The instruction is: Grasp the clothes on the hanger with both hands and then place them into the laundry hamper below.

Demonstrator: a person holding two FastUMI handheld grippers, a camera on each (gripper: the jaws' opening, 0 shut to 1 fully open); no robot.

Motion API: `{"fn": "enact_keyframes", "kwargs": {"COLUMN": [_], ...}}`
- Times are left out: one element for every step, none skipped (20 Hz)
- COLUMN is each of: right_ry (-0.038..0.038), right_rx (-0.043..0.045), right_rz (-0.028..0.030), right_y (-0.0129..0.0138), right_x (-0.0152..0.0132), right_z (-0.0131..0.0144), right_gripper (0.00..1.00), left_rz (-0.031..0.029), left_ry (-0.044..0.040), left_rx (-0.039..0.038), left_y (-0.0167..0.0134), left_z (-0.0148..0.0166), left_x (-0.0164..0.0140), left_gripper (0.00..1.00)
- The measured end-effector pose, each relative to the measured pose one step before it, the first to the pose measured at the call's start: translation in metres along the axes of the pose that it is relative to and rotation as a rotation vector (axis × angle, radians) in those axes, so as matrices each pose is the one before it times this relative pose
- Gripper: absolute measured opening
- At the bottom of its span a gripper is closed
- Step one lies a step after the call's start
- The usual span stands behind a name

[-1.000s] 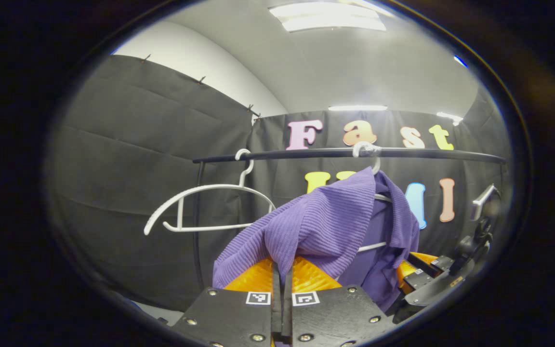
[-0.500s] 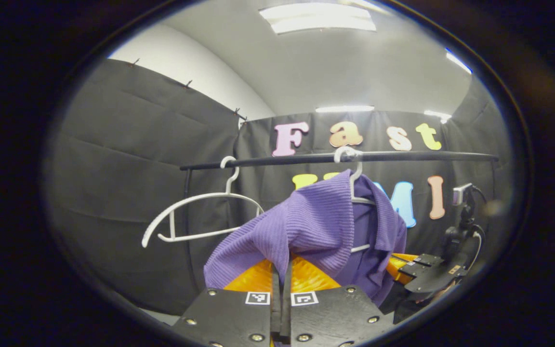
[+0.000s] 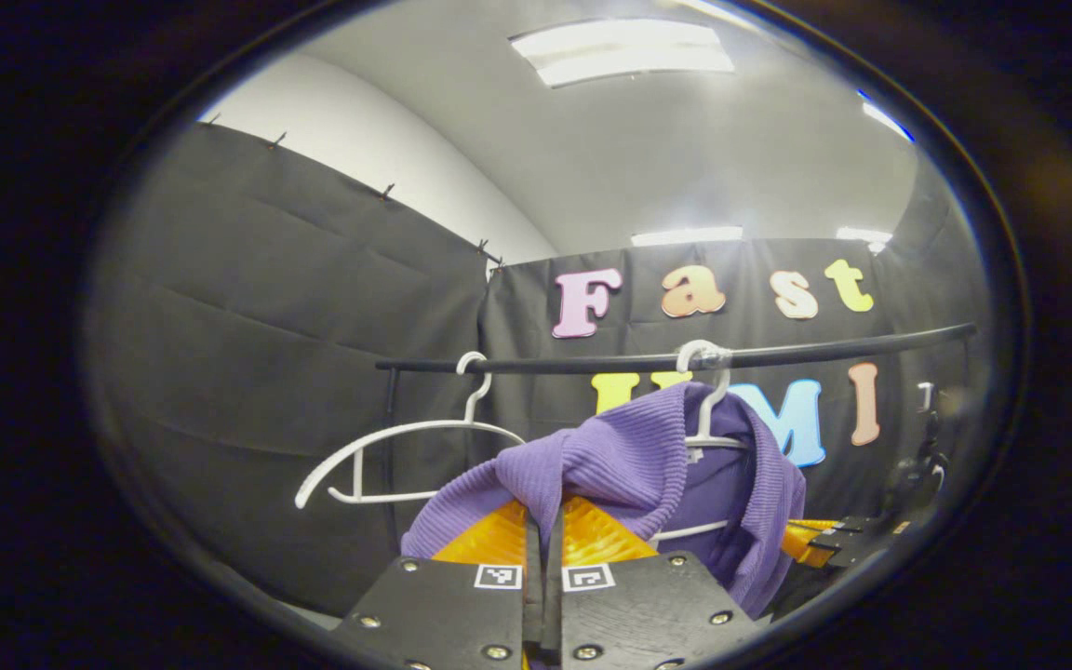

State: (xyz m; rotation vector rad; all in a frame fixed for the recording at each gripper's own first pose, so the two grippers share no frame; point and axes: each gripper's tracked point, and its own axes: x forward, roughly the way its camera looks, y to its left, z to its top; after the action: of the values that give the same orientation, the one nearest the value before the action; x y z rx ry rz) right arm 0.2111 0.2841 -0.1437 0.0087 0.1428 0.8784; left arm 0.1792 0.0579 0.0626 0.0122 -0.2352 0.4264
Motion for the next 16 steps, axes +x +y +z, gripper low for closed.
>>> {"fn": "enact_keyframes", "kwargs": {"right_ry": [0.01632,0.02273,0.02338,0.01526,0.00309,-0.01349,-0.01241,-0.00724,-0.00467,-0.00275,0.00495,0.00787,-0.00545,-0.01494,-0.00476,0.00590], "right_rx": [0.00787,-0.00807,-0.00807,-0.00128,-0.00252,-0.00069,-0.00003,0.00274,-0.00284,-0.01881,-0.03202,-0.03293,-0.01660,0.00211,0.01189,0.00293], "right_rz": [0.04432,0.03501,0.02760,0.01914,0.00649,-0.00524,-0.00742,0.00319,0.00542,-0.00888,-0.02672,-0.05532,-0.07697,-0.07821,-0.04327,-0.02056], "right_y": [0.01123,0.01009,0.00747,0.00773,0.00490,0.00297,0.00169,0.00561,0.00532,0.00225,-0.00339,-0.01048,-0.01664,-0.01945,-0.01116,-0.00190], "right_x": [-0.00941,-0.00841,-0.00703,-0.00642,-0.00354,-0.00421,0.00166,0.00364,0.00594,0.00491,0.00825,0.00762,0.00693,0.00975,0.01145,0.00999], "right_z": [-0.00458,-0.00753,-0.00735,-0.00758,-0.00383,-0.00011,0.00054,-0.00050,-0.00046,-0.00106,-0.00300,-0.00339,0.00070,0.00078,0.00135,-0.00112], "right_gripper": [0.07,0.22,0.31,0.52,0.73,0.94,0.97,0.96,0.96,0.96,0.96,0.96,0.96,0.96,0.96,0.95], "left_rz": [-0.00088,-0.00266,-0.00187,-0.00128,-0.00026,-0.00003,-0.00095,-0.00337,-0.00346,-0.00201,-0.00295,-0.00051,-0.00185,0.00027,-0.00291,-0.00390], "left_ry": [0.00315,0.00147,0.00206,0.00390,0.00176,0.00178,0.00106,0.00235,0.00444,0.00393,0.00372,0.00057,-0.00035,-0.00066,-0.00018,0.00140], "left_rx": [0.00447,0.00040,-0.00278,-0.00554,-0.00436,-0.00360,-0.00288,-0.00395,-0.00556,-0.00429,-0.00353,-0.00108,-0.00119,-0.00009,-0.00189,-0.00173], "left_y": [-0.00177,-0.00053,0.00007,0.00068,0.00083,0.00168,0.00131,0.00043,-0.00081,0.00064,-0.00166,0.00063,-0.00045,0.00006,-0.00006,-0.00076], "left_z": [-0.00251,-0.00133,-0.00142,-0.00183,-0.00038,-0.00080,-0.00026,-0.00053,-0.00110,-0.00259,-0.00101,-0.00086,0.00056,-0.00087,0.00017,0.00037], "left_x": [-0.00053,-0.00145,-0.00073,-0.00058,-0.00091,-0.00029,-0.00033,-0.00027,-0.00025,0.00038,0.00013,0.00010,0.00143,0.00056,0.00100,-0.00149], "left_gripper": [0.05,0.05,0.01,0.05,0.05,0.01,0.01,0.01,0.01,0.01,0.01,0.01,0.01,0.01,0.01,0.01]}}
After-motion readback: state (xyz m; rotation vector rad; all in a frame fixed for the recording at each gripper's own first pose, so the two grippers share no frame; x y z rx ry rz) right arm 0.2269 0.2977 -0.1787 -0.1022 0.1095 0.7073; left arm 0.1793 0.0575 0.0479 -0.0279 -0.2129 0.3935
